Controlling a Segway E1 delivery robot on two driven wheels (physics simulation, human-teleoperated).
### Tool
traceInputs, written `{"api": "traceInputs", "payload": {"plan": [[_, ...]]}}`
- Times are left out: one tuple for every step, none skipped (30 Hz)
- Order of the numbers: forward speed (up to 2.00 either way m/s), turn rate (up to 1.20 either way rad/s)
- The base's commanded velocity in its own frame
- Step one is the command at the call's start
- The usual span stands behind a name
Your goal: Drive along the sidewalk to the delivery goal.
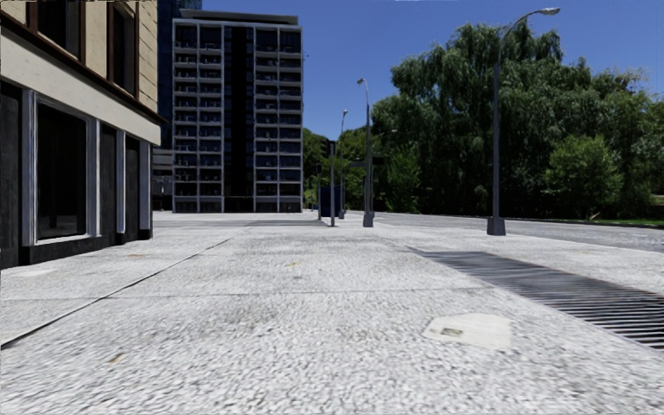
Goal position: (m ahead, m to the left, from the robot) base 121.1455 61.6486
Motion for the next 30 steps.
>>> {"api": "traceInputs", "payload": {"plan": [[2.0,0.0],[2.0,0.0],[2.0,0.0],[2.0,0.0],[2.0,0.0],[2.0,0.0],[2.0,0.0],[2.0,0.0],[2.0,0.0],[2.0,0.0],[2.0,0.0],[2.0,0.0],[2.0,0.0],[2.0,0.0],[2.0,0.0],[2.0,0.0],[2.0,0.0],[2.0,0.0],[2.0,0.0],[2.0,0.0],[2.0,0.0],[2.0,0.0],[2.0,0.0],[2.0,0.0],[2.0,0.0],[2.0,0.0],[2.0,0.0],[2.0,0.0],[2.0,0.0],[2.0,0.0]]}}
